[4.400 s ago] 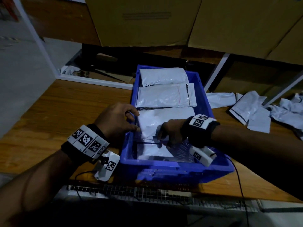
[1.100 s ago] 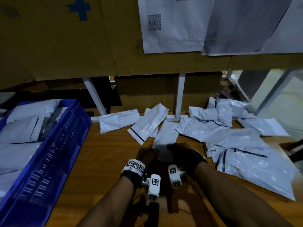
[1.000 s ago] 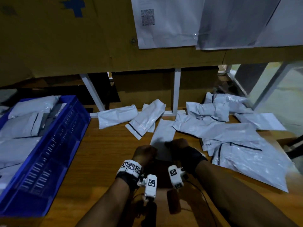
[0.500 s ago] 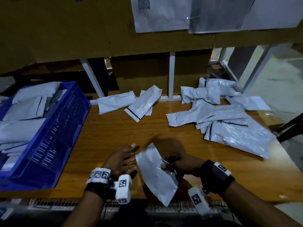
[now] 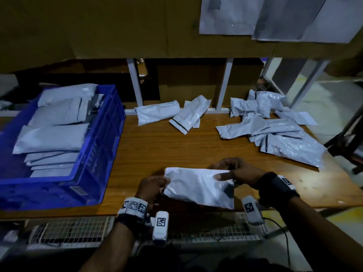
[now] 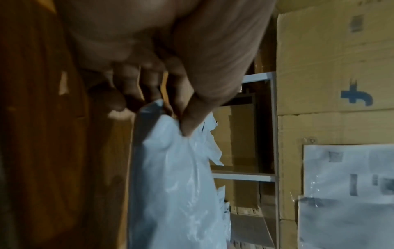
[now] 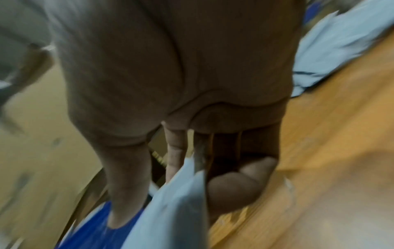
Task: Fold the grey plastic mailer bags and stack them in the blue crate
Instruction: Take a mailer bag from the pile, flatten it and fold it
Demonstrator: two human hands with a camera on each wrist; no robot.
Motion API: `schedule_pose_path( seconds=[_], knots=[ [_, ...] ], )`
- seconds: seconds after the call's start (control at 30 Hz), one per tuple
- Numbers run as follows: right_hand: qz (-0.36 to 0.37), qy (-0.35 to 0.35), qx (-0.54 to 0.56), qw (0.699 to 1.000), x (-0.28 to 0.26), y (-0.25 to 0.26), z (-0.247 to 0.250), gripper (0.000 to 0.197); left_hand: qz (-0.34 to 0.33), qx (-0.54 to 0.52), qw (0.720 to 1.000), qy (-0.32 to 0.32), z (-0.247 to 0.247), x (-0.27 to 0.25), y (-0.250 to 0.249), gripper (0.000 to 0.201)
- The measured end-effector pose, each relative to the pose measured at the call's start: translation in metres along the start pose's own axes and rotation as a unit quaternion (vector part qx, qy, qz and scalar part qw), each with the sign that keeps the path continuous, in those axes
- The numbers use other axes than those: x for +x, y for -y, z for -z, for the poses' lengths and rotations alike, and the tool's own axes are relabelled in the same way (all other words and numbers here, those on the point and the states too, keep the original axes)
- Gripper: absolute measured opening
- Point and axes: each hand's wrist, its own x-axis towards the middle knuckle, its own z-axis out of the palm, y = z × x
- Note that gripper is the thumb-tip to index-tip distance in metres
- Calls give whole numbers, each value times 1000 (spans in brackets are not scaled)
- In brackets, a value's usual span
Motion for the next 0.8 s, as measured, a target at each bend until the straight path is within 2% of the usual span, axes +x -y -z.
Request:
schedule_pose_path(
  seconds=[0.1,0.17,0.23,0.37,0.47,0.53,0.63,0.73,0.8],
  knots=[
    [-7,-81,64,995,4,-15,5,37,-19,16,999,-35,-6,-3,7,12],
    [-9,-155,43,987,13,-29,7,37,-40,43,997,-45,-10,-3,7,18],
    [0,-193,-12,981,23,-46,8,35,-60,80,994,-50,-15,0,7,22],
    [27,-189,-157,969,36,-73,8,38,-117,166,978,-44,-24,5,11,18],
    [42,-164,-184,968,36,-81,8,48,-166,251,954,-17,-33,-2,16,17],
    [43,-152,-187,970,32,-85,7,52,-199,305,931,-20,-40,-10,22,13],
    [37,-165,-179,969,27,-92,4,52,-300,369,877,-75,-50,-14,33,10],
    [51,-217,-209,952,23,-95,3,49,-400,419,810,-91,-66,-15,48,24],
    [64,-253,-248,933,17,-93,0,46,-426,456,775,-99,-78,-15,57,37]
  ],
)
